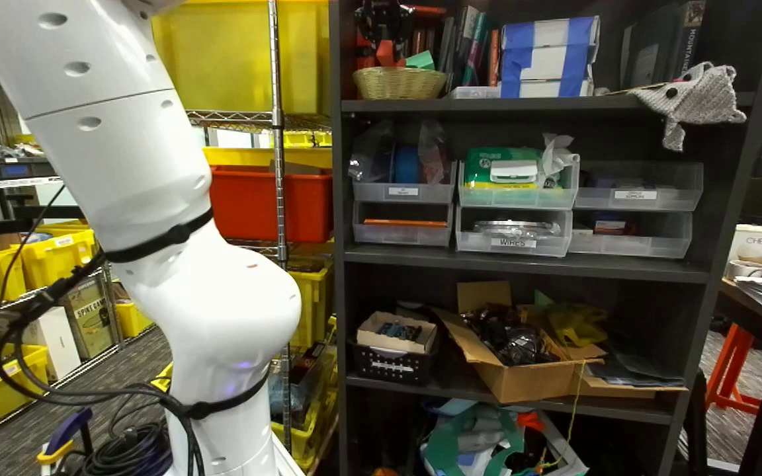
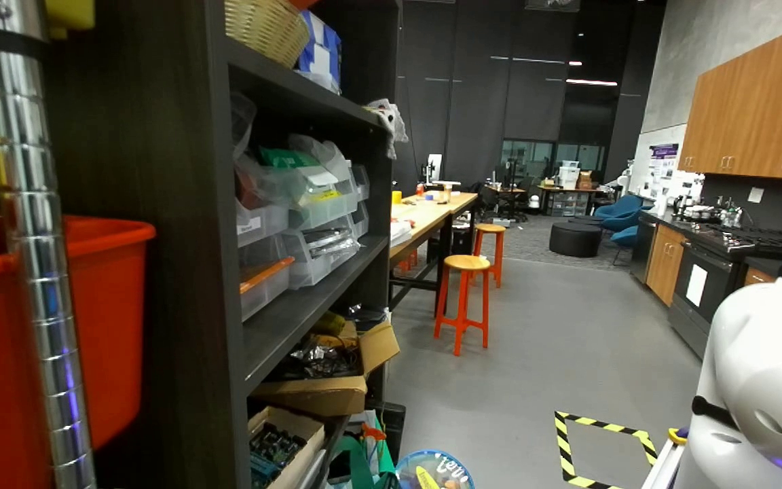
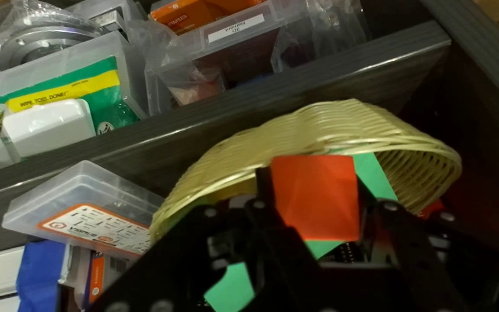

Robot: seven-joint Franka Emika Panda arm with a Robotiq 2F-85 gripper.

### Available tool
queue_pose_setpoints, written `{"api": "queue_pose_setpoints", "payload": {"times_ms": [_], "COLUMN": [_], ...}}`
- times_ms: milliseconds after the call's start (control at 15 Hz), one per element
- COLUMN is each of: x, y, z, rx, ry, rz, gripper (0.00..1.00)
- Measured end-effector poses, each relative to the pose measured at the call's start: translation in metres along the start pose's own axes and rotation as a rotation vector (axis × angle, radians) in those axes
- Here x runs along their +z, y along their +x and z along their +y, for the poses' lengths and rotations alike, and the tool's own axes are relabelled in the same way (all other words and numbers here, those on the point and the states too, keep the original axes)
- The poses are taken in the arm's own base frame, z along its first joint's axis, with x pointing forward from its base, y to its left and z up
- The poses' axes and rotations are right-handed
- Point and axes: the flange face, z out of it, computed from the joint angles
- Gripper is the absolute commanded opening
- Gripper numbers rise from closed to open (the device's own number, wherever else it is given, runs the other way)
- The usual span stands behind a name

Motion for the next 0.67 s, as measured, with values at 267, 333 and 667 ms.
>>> {"api": "queue_pose_setpoints", "payload": {"times_ms": [267,333,667], "x": [-0.008,-0.013,-0.04], "y": [0.002,0.002,0.007], "z": [0.0,0.0,-0.001], "rx": [0.004,0.004,0.036], "ry": [0.0,0.0,-0.001], "rz": [0.019,0.028,0.101], "gripper": [0.16,0.16,0.16]}}
